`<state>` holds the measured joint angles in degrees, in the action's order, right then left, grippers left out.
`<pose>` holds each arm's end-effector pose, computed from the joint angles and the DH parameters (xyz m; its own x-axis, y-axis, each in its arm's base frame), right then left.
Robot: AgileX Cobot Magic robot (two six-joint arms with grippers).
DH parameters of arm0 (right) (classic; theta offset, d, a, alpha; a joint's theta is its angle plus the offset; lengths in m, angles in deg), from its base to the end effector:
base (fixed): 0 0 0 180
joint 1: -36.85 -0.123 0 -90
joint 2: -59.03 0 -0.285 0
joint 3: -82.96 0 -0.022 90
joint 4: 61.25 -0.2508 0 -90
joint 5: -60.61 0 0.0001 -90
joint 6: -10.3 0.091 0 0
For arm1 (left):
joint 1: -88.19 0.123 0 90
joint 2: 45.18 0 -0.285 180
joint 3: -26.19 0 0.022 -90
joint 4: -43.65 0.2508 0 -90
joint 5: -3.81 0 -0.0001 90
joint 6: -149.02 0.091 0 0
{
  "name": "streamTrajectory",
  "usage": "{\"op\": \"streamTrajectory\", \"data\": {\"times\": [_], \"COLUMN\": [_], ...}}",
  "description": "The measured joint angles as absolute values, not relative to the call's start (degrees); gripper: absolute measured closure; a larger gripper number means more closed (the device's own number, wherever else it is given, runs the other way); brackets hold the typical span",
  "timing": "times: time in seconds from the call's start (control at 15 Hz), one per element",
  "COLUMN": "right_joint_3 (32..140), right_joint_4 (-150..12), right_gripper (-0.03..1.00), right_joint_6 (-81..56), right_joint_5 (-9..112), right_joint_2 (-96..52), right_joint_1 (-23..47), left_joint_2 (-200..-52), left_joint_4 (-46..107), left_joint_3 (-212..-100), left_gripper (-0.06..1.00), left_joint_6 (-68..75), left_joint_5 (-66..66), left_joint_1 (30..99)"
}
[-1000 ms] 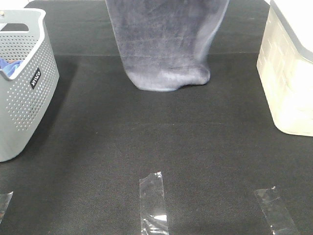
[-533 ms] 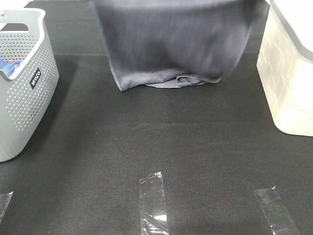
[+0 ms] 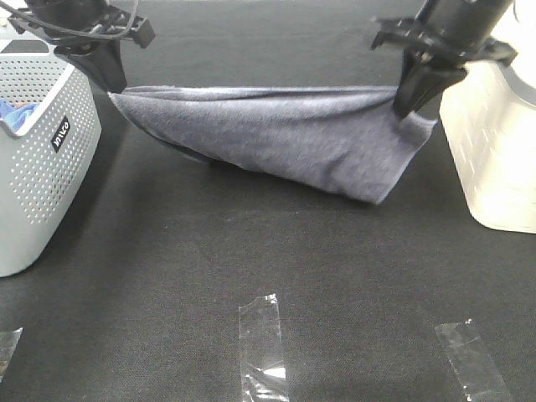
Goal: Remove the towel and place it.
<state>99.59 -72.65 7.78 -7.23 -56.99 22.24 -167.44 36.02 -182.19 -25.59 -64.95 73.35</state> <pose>0.3793 0.1161 0.2728 -0.9509 -0.2154 -0.2221 -0.2581 0.9482 0.1854 0.4137 -0.1213 0.2828 -0.9076 0.2872 -0.3063 0.3319 0.9376 -0.1042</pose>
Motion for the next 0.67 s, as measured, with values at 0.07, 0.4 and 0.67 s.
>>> {"op": "streamTrajectory", "data": {"times": [0.07,0.4,0.67], "right_joint_3": [99.6,101.5,116.2], "right_joint_4": [-72.8,-69.7,-61.3], "right_gripper": [0.97,0.97,0.97], "right_joint_6": [7.6,7.5,8.0], "right_joint_5": [-5.3,10.0,23.2], "right_joint_2": [-57.7,-61.6,-68.2], "right_joint_1": [22.4,22.4,22.9], "left_joint_2": [-168.1,-174.7,-178.2], "left_joint_4": [36.3,37.5,44.3], "left_joint_3": [-182.2,-182.2,-186.8], "left_gripper": [0.94,0.94,0.94], "left_joint_6": [-25.6,-25.5,-22.4], "left_joint_5": [-64.9,-51.0,-20.1], "left_joint_1": [73.4,73.6,73.6]}}
